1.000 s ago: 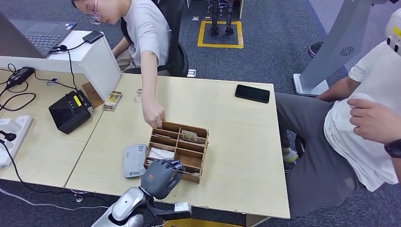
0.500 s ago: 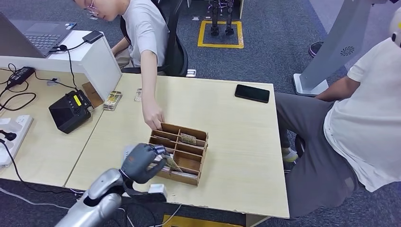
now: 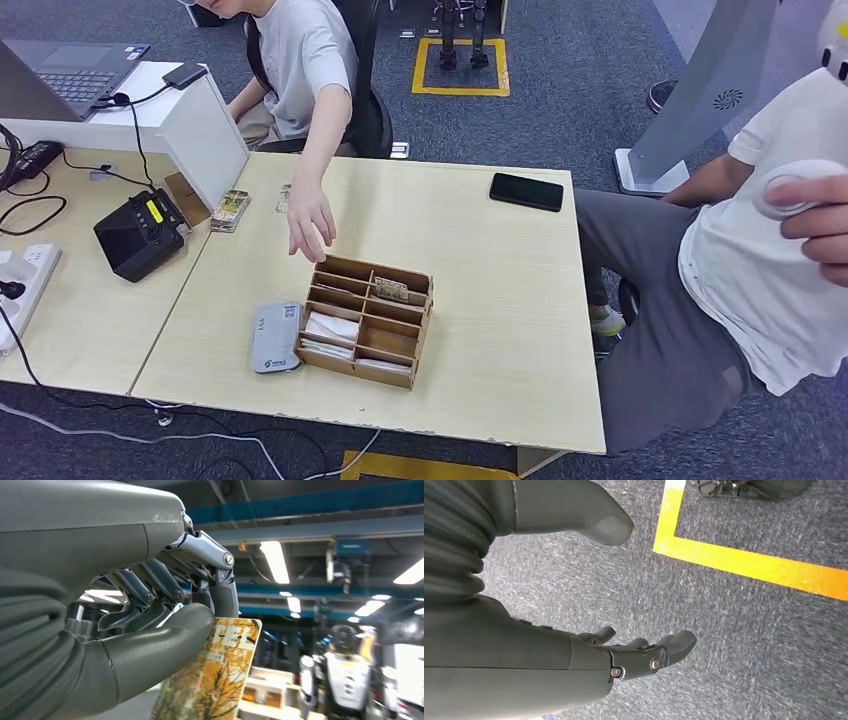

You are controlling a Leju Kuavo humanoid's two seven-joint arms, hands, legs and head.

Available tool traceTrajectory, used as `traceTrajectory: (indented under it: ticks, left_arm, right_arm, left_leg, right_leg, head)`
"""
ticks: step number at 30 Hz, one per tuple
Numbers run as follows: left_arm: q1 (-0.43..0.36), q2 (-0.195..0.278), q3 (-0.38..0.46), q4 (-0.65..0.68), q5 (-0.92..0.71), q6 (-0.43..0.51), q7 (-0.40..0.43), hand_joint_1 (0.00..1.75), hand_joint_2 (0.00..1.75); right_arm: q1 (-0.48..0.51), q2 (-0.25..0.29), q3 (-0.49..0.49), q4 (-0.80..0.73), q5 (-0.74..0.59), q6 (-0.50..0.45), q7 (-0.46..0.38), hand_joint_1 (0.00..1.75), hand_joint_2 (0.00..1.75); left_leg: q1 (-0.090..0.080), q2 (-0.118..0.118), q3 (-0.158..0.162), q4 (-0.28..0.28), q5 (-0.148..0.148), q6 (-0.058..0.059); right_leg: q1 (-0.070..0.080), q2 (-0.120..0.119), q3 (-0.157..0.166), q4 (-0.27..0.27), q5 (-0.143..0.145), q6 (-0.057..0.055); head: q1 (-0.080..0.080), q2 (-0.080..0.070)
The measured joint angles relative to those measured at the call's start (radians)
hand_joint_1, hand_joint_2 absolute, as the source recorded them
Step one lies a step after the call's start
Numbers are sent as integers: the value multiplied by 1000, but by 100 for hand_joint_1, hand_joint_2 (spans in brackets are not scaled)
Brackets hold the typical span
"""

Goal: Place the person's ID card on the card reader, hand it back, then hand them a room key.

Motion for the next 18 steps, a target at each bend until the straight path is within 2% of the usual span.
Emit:
traceTrajectory:
  ticks: [4,7,9,11,14,18]
  left_arm:
    - [13,26,-12,6,-22,63,2,175,175]
    - [83,9,-13,52,-165,230,4,175,175]
    - [160,-40,-12,136,-336,396,1,175,175]
    - [230,-101,-8,232,-461,521,-7,175,175]
    - [295,-171,0,350,-530,599,-16,175,175]
    - [354,-247,32,464,-648,672,40,175,175]
  right_arm:
    - [-3,0,-5,0,0,0,2,0,175]
    - [-5,1,-6,0,8,7,8,0,175]
    - [-8,3,-6,0,18,13,10,0,175]
    - [-12,4,-6,0,26,19,9,0,175]
    - [-15,5,-6,0,33,20,9,0,175]
    - [-13,6,-6,0,44,20,6,0,175]
  left_leg:
    - [0,-3,0,0,0,0]
    - [-1,-4,3,-1,0,0]
    - [-1,-6,5,-1,2,0]
    - [-1,-8,5,-1,3,-1]
    - [-1,-7,3,-1,4,-1]
    - [-2,-7,3,0,4,0]
  right_leg:
    - [0,-2,0,0,0,0]
    - [-1,-4,3,0,-1,0]
    - [-1,-6,6,0,-1,1]
    - [-1,-8,6,1,0,0]
    - [-1,-7,5,1,2,0]
    - [-2,-7,4,1,2,1]
  head:
    - [0,0]
    - [0,0]
    - [0,0]
    - [0,0]
    - [1,0]
    - [0,0]
